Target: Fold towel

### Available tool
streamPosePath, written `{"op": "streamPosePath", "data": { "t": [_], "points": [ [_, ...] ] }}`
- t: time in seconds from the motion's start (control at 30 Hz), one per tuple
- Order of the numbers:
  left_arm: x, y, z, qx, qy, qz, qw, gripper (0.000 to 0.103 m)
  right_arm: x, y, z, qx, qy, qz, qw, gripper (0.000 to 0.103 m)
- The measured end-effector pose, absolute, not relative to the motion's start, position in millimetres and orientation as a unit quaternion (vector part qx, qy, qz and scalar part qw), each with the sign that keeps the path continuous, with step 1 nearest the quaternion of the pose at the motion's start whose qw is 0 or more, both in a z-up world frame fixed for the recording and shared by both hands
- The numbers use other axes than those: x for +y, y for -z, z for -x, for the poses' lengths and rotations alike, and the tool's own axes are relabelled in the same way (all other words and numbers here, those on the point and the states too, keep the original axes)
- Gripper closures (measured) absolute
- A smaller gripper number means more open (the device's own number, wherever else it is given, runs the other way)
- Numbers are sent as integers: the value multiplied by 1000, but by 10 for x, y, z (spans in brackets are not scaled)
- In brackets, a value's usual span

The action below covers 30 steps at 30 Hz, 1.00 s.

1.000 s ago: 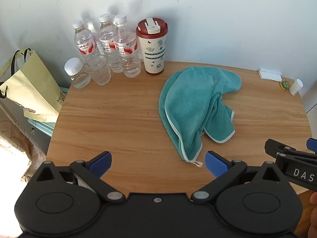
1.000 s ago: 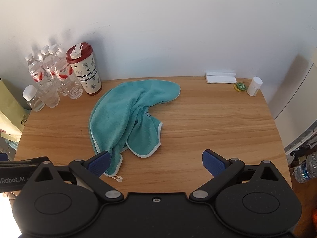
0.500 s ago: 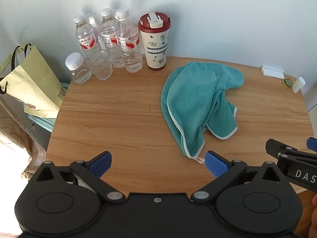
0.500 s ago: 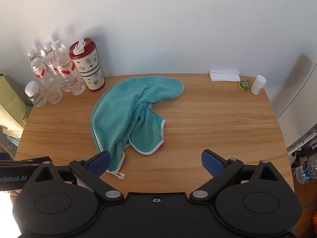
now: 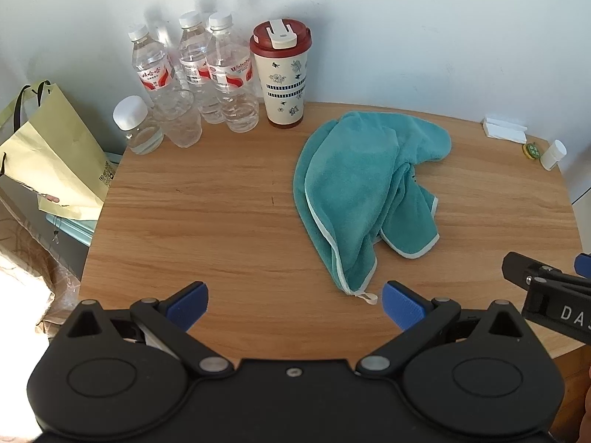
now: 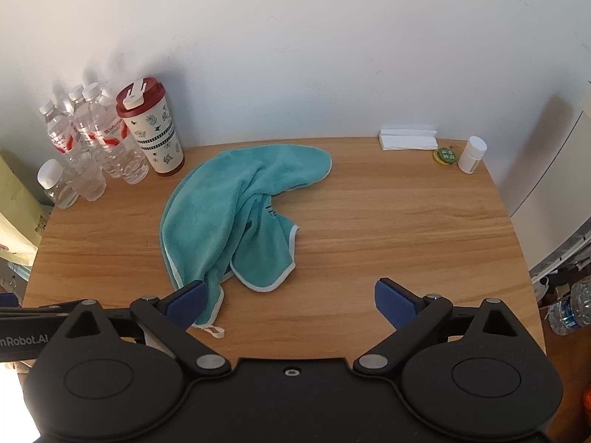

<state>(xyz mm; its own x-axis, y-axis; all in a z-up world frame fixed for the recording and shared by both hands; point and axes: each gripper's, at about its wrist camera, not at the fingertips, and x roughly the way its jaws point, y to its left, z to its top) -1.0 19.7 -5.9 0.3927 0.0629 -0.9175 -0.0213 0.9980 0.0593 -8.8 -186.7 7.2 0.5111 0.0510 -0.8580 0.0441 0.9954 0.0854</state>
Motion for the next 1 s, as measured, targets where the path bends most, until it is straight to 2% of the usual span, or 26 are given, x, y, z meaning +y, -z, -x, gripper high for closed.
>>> {"op": "streamPosePath", "data": {
  "t": [0.67, 1.0],
  "points": [
    [275, 113, -120, 568, -27, 15, 823, 0, -2066, -23, 30, 498, 9, -69, 864, 7],
    [263, 402, -334, 541, 29, 3, 841, 0, -2230, 11, -43, 472, 18, -63, 879, 7]
  ]
}}
